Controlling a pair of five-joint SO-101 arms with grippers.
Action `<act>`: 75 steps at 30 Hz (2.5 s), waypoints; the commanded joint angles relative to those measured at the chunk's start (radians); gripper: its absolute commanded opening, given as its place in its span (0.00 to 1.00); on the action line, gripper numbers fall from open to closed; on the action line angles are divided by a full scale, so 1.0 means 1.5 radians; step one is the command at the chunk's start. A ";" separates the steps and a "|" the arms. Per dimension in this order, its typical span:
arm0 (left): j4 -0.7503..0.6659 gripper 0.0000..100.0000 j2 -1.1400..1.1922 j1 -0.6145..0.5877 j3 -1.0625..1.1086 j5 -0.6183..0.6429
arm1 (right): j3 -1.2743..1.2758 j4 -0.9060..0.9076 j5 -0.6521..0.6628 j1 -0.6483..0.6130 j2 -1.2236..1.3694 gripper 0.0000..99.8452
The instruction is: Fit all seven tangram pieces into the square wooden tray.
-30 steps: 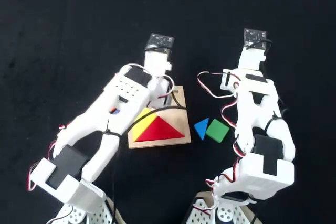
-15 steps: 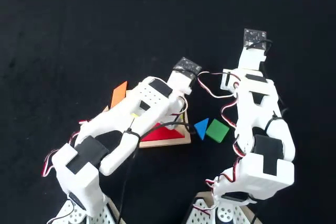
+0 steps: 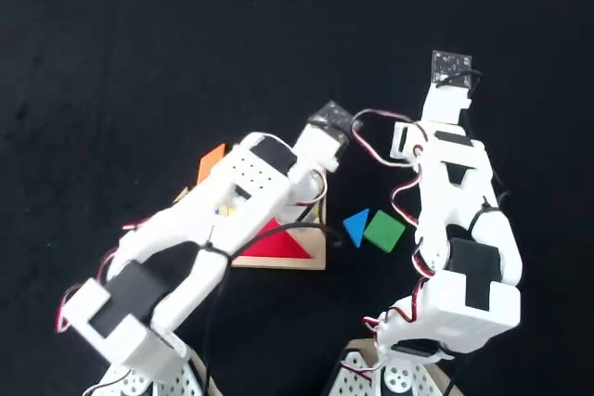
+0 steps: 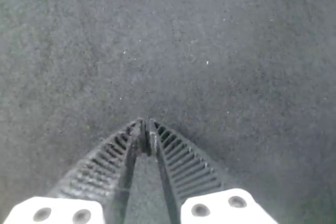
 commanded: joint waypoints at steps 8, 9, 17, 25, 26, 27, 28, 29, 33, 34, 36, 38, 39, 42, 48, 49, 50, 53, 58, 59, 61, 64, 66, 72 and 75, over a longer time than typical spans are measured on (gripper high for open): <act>0.003 0.17 -0.225 -0.191 0.117 -0.008 | -0.043 0.003 -0.007 0.006 -0.008 0.01; 0.001 0.17 -0.250 -0.215 0.152 -0.009 | -0.042 0.003 -0.007 0.006 -0.008 0.01; -0.145 0.17 -0.516 -0.297 0.480 -0.026 | -0.032 0.047 0.011 -0.012 -0.059 0.01; -0.198 0.17 -0.571 -0.435 0.483 0.077 | -0.069 0.219 0.119 -0.114 -0.130 0.01; -0.194 0.18 -0.553 -0.437 0.462 0.077 | -0.083 0.240 0.115 -0.117 -0.125 0.01; -0.191 0.18 -0.532 -0.438 0.442 0.075 | -0.099 0.262 0.105 -0.119 -0.118 0.01; -0.191 0.18 -0.509 -0.438 0.426 0.063 | -0.115 0.282 0.097 -0.119 -0.111 0.01; -0.192 0.18 -0.482 -0.438 0.412 0.043 | -0.131 0.303 0.094 -0.124 -0.103 0.01; -0.193 0.17 -0.383 -0.438 0.381 -0.018 | -0.177 0.376 0.098 -0.157 -0.090 0.01; -0.195 0.17 -0.363 -0.438 0.374 -0.017 | -0.185 0.383 0.098 -0.167 -0.090 0.01; -0.213 0.17 -0.337 -0.435 0.353 -0.011 | -0.195 0.382 0.096 -0.182 -0.090 0.01; -0.233 0.17 -0.323 -0.433 0.336 0.024 | -0.198 0.376 0.093 -0.195 -0.083 0.01; -0.237 0.17 -0.321 -0.430 0.328 0.040 | -0.190 0.363 0.093 -0.200 -0.083 0.01; -0.243 0.17 -0.313 -0.398 0.306 0.055 | -0.137 0.302 0.092 -0.200 -0.083 0.01; -0.245 0.18 -0.249 -0.336 0.252 0.103 | -0.057 0.196 0.093 -0.174 -0.083 0.01; -0.245 0.18 -0.228 -0.335 0.235 0.124 | -0.057 0.192 0.093 -0.169 -0.083 0.01; -0.245 0.18 -0.206 -0.334 0.216 0.138 | -0.056 0.188 0.093 -0.163 -0.083 0.01; -0.245 0.21 -0.135 -0.336 0.175 0.154 | -0.051 0.186 0.093 -0.157 -0.083 0.01; -0.245 0.22 -0.074 -0.338 0.153 0.155 | -0.024 0.144 0.097 -0.161 -0.083 0.01; -0.245 0.22 -0.072 -0.338 0.153 0.155 | -0.024 0.140 0.097 -0.161 -0.083 0.01; -0.252 0.22 -0.069 -0.338 0.151 0.155 | -0.024 0.139 0.097 -0.161 -0.083 0.01; -0.294 0.22 -0.068 -0.346 0.160 0.155 | -0.022 0.140 0.097 -0.161 -0.083 0.01; -0.315 0.22 -0.068 -0.358 0.168 0.155 | -0.014 0.136 0.097 -0.161 -0.083 0.01; -0.322 0.22 -0.039 -0.361 0.164 0.157 | -0.009 0.136 0.097 -0.174 -0.083 0.01; -0.324 0.22 0.002 -0.358 0.146 0.157 | -0.004 0.137 0.097 -0.187 -0.083 0.01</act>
